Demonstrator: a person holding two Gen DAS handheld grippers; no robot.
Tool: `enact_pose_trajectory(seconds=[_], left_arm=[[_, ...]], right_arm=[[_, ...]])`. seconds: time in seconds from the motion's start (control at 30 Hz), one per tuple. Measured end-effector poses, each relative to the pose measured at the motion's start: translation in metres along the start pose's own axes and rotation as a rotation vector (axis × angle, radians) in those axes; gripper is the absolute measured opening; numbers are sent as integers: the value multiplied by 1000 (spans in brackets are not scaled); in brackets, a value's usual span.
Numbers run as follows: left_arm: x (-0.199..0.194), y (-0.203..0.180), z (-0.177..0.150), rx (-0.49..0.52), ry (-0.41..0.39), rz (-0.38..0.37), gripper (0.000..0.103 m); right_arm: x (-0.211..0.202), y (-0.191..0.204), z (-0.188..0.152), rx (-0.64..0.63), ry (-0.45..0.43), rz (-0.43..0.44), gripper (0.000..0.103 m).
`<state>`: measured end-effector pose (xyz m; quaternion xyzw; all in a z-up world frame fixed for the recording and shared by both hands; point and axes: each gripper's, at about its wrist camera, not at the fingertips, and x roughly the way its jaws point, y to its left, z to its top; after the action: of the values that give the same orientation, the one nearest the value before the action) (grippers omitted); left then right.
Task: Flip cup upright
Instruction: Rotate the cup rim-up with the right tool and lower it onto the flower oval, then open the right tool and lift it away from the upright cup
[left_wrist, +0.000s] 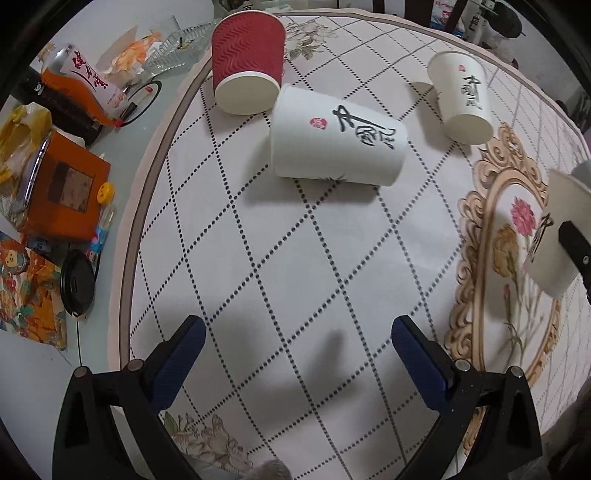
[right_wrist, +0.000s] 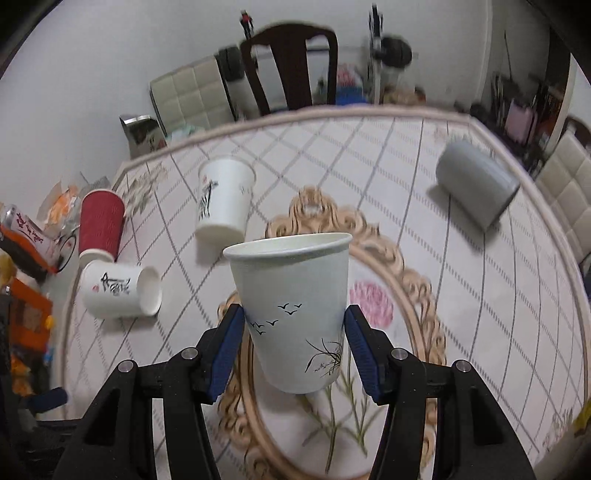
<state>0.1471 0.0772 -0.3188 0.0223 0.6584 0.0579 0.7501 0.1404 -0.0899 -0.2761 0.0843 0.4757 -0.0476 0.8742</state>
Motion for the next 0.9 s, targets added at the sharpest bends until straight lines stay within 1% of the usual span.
enact_pose_trajectory(seconds=[0.1,0.27,0.37,0.53,0.6,0.67,0.7,0.73,0.8,0.9], left_arm=[[8,1,0,2,4,17,103],[16,-1,-12,27,15,39,103],[20,-2,-22,43,25,45,103],[21,-2,-34,55,28,41,103],[19,-3,-37,63,20,40,103],[14,-5,-39,75,6,38,103],[10,-6,-40,81,-5,36,103],[7,-7,-40,86,-14,34,103],[-1,-8,-42,98,-35,29,103],[-17,-12,-46,115,-68,17,103]], right_arm=[[6,7,-7,-31,-68,-20,58],[12,8,-27,-60,-82,-37,58],[6,6,-40,-74,-108,-31,58],[-1,4,-57,-94,-107,-33,59],[-2,3,-62,-92,-88,-38,59],[-2,1,-67,-83,-51,-51,60],[-2,0,-69,-73,-26,-50,61],[-4,-3,-71,-59,-9,-56,67],[-13,-7,-73,-37,-1,-77,75],[-36,-17,-76,-2,9,-118,80]])
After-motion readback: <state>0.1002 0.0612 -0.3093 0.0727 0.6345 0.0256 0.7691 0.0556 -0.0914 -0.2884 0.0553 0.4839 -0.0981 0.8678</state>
